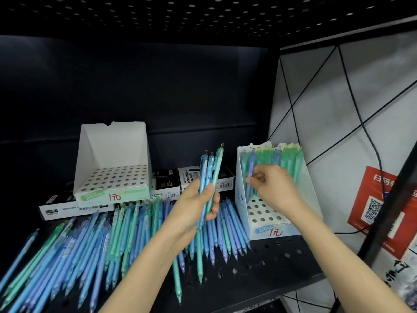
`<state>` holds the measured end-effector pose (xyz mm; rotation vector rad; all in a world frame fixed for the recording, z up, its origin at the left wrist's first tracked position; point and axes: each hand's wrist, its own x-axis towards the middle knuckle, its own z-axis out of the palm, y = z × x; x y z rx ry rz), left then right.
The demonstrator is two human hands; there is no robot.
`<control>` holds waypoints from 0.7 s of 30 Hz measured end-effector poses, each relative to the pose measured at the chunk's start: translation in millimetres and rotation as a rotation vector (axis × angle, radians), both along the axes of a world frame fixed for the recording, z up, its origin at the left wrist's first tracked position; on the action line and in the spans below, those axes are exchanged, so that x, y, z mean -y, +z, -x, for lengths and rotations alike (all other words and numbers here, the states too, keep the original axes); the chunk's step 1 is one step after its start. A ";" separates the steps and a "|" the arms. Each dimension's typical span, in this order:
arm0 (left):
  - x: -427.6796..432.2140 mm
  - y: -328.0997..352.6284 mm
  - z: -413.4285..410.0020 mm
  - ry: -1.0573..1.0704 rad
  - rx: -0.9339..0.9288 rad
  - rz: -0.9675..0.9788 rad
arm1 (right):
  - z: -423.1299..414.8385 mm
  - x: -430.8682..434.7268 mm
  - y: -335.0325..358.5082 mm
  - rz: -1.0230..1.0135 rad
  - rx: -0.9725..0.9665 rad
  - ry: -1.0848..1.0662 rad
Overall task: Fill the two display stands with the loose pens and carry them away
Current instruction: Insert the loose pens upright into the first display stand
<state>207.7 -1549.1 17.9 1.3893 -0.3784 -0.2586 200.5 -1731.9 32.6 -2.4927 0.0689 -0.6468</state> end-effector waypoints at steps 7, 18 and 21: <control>1.2 0.8 0.8 -0.018 0.040 -0.025 | -0.7 -5.1 -8.6 0.036 -0.087 -0.027; 7.9 -3.4 7.1 -0.115 0.275 -0.153 | 28.3 -39.2 15.5 -0.366 0.194 0.023; 8.1 -6.0 7.5 -0.092 0.319 -0.205 | 33.4 -36.1 17.3 -0.528 0.136 0.084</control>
